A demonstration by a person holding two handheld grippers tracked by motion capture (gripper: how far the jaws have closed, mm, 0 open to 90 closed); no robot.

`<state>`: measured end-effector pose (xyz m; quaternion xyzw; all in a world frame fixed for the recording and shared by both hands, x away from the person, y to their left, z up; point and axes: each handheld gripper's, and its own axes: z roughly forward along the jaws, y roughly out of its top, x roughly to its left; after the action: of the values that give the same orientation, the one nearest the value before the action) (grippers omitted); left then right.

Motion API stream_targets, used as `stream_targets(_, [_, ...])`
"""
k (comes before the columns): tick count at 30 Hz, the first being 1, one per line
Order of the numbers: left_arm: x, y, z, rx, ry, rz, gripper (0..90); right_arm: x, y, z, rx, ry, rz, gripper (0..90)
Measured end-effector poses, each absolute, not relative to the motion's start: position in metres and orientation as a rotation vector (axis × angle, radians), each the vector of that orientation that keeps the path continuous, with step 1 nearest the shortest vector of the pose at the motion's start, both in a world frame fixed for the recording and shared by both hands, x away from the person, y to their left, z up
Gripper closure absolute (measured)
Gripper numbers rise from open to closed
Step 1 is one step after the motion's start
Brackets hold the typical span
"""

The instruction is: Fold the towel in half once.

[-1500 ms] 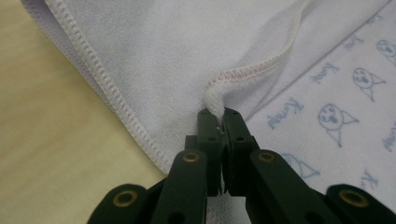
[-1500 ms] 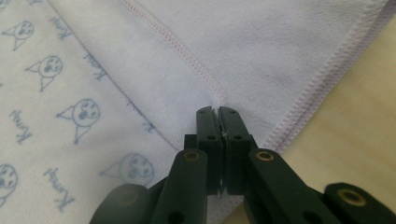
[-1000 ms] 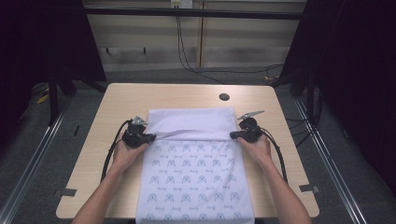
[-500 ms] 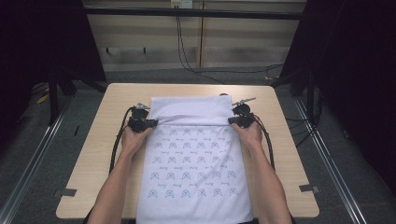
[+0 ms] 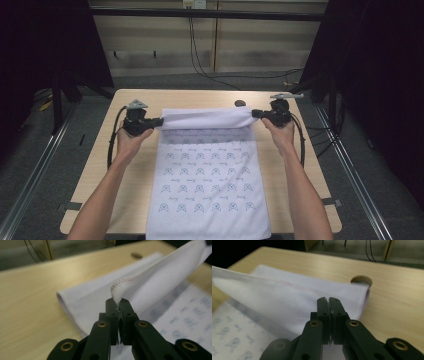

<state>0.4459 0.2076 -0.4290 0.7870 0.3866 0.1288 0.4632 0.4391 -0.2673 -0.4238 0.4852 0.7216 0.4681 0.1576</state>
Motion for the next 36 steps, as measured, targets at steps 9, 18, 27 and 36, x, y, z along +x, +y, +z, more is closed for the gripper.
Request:
stream_targets(9, [0.394,0.229,-0.387,1.827,0.830,0.242,87.4,0.392,-0.270,-0.363,1.203,2.072,1.463,88.2])
stream_targets(18, [0.353,0.236,-0.375,1.809,0.769,0.205,87.5,0.339,-0.273,-0.359,1.129,2.134,1.492,88.2])
stream_targets(27, [0.305,0.242,-0.344,1.813,0.678,0.251,87.4,0.287,-0.276,-0.316,0.984,2.155,1.523,88.2])
stream_targets(36, [0.258,0.251,-0.408,1.834,0.713,0.148,87.3,0.228,-0.267,-0.362,0.954,2.321,1.420,88.1])
